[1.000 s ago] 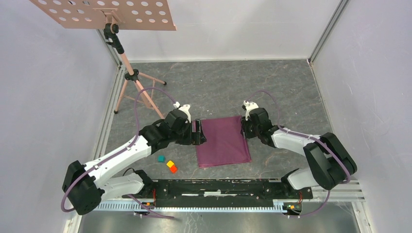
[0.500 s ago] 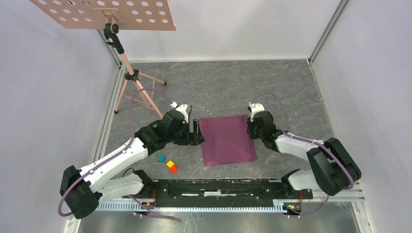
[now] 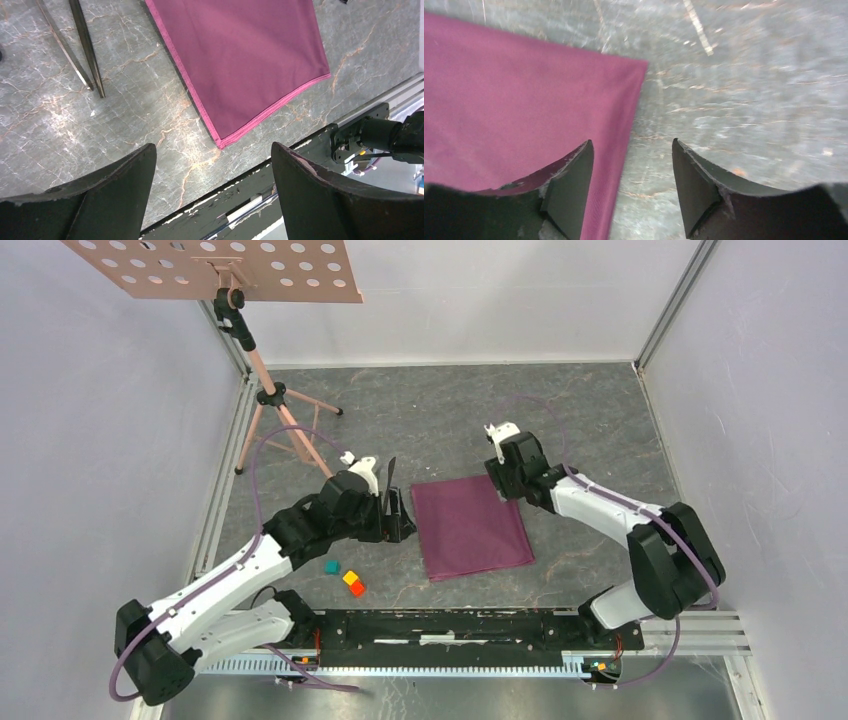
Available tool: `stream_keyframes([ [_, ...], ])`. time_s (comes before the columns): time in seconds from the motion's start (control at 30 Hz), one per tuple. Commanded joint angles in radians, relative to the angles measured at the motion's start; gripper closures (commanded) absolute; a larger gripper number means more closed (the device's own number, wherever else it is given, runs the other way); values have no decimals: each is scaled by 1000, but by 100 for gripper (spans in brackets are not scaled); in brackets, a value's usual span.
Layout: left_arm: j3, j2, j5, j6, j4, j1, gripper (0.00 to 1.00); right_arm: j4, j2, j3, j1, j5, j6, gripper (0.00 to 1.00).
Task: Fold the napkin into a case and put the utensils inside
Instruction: Smooth out the lower triangle-folded napkin at the center of the board, then pick up the lower triangle-folded napkin from the center of the board.
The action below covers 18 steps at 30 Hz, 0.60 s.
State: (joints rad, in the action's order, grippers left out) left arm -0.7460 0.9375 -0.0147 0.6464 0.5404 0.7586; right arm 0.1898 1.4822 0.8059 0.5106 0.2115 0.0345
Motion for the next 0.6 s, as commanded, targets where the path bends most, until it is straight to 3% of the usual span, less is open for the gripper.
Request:
stream_keyframes([
  [0.0, 9, -62, 52, -2, 9, -15, 9, 279, -72, 192, 57, 279, 7, 33],
  [0.07, 14, -91, 75, 4, 16, -17, 9, 351, -111, 212, 105, 268, 57, 29],
  [0.2, 27, -208, 210, 48, 54, -19, 9, 330, -183, 125, 244, -8, 327, 24],
  [0.3, 44, -349, 303, 86, 82, -17, 8, 269, -141, 95, 401, -148, 517, 21],
  [0.4, 54, -476, 343, 96, 95, -18, 7, 322, -42, 174, 545, -86, 621, 20],
  [0.57, 9, -556, 344, 75, 135, -17, 6, 421, 128, 315, 661, -28, 672, 25],
])
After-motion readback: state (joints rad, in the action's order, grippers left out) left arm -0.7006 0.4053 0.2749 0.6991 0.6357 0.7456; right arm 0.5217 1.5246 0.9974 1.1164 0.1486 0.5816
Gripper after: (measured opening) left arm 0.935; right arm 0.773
